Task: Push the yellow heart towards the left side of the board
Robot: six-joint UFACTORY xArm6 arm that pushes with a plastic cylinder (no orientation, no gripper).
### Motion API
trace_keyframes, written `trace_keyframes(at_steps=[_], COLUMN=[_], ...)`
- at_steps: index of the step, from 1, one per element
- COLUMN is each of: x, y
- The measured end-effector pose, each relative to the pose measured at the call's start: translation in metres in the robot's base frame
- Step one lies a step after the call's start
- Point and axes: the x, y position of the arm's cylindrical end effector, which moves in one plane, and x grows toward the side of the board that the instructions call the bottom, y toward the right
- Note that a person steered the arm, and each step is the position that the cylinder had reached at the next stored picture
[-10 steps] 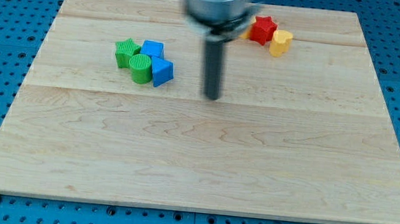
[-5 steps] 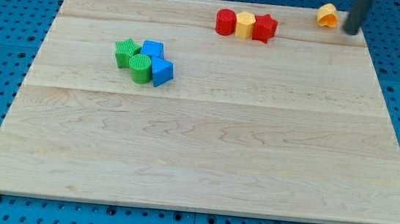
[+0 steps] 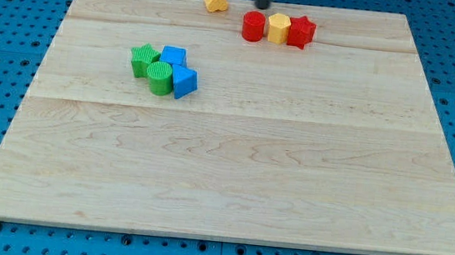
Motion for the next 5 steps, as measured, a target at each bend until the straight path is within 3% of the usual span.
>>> trace_keyframes(at_steps=[1, 2, 4, 5], x=[0.0, 0.09, 0.014, -0.002], y=[-0.146, -0.24, -0.248, -0.248])
